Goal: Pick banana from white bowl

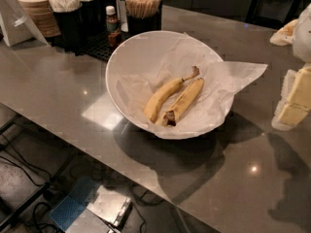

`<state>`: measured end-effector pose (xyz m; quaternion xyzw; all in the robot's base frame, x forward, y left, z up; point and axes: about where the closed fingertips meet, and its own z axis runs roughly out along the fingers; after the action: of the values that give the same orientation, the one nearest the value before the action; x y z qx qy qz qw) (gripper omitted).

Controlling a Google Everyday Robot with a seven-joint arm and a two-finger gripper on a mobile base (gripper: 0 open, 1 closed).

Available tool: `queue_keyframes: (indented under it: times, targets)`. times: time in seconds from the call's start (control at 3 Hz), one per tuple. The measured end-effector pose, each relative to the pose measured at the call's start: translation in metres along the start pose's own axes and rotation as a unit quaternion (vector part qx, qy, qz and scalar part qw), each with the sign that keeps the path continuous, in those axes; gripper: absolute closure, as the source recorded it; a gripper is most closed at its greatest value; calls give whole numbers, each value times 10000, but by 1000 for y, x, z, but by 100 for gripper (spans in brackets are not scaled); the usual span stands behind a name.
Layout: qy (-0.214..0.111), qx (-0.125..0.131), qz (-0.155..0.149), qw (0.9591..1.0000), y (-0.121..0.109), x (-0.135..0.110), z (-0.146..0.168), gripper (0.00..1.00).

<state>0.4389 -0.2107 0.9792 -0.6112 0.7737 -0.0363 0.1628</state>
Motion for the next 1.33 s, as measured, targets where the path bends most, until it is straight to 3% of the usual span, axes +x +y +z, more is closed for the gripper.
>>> queue_keyframes:
  times: [0.33,1.0,1.33]
  targets:
    - [-141,-116,-448,9988,1,-24,4,0]
    - [-361,-329,-1485,9877,-3,-79,11,0]
    - [-493,-342,-1709,9835,-11,-99,18,0]
